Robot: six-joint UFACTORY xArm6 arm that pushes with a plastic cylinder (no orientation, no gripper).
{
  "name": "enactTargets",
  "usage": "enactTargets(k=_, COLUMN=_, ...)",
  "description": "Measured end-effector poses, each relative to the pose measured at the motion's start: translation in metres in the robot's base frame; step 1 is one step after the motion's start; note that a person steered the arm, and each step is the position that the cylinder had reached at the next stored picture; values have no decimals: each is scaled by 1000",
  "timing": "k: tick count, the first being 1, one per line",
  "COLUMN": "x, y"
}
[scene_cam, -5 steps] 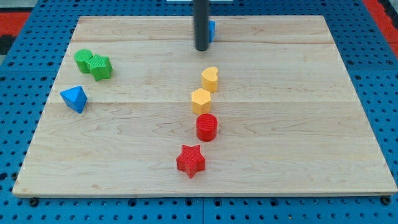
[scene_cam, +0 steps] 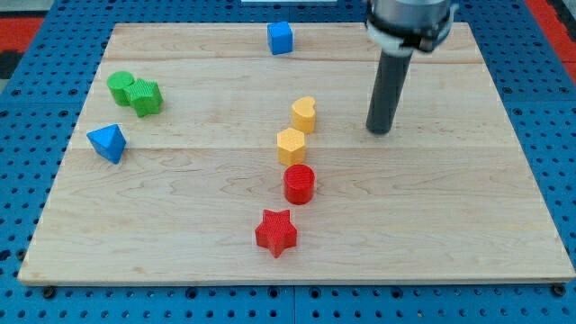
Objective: Place the yellow heart diagonally bottom left to the blue cube
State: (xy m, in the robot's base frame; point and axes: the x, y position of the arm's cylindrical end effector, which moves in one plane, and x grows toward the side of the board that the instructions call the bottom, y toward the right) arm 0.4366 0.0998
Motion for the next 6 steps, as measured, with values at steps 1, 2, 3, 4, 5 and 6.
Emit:
enactTargets(k=1, x=-29, y=-48)
enactTargets(k=2, x=-91, y=-71)
enactTargets(k=3, x=-61, y=-26)
enactTargets(k=4, x=-34, y=-54)
enactTargets(k=5, x=-44, y=-101)
enactTargets(k=6, x=-83, y=-125)
